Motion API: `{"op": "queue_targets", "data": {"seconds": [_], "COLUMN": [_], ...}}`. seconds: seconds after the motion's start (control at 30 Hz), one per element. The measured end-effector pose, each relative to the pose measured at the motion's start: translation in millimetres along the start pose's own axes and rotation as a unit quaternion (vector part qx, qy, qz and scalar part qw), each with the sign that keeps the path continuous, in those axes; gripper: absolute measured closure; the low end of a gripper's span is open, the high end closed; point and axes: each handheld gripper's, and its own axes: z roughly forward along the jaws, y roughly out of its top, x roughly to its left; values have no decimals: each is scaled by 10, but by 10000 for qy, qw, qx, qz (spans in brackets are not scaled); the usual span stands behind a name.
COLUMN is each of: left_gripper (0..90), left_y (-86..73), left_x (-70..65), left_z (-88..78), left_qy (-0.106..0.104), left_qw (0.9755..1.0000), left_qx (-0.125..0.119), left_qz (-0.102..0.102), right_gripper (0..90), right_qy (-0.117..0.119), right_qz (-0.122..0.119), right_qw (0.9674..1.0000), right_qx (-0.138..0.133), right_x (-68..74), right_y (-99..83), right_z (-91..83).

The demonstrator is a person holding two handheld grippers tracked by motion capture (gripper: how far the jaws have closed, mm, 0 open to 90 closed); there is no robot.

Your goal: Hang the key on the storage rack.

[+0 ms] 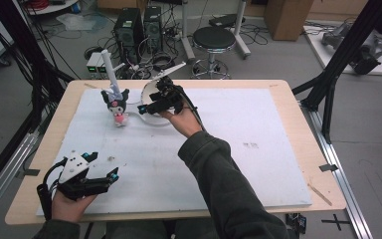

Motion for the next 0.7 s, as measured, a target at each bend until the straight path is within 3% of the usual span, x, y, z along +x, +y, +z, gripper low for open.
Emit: {"op": "queue_targets", "data": {"seconds": [0.3,0.7], "left_gripper": [169,169], "left_y": [6,10], "left_x": [0,-3], "left_z": [17,22], "left_qy": [-13,-24], "left_qw": [10000,10000], "left_qx": [9,26], "left_qz": [32,36], "right_gripper": [214,167], "right_qy": [0,-107], "right_qz": [73,-64], "right_qw": [10000,9998], "right_qx": [-54,-131], "right_x": [-10,19], "right_y": [-79,-109], "right_z": [-129,-323]}}
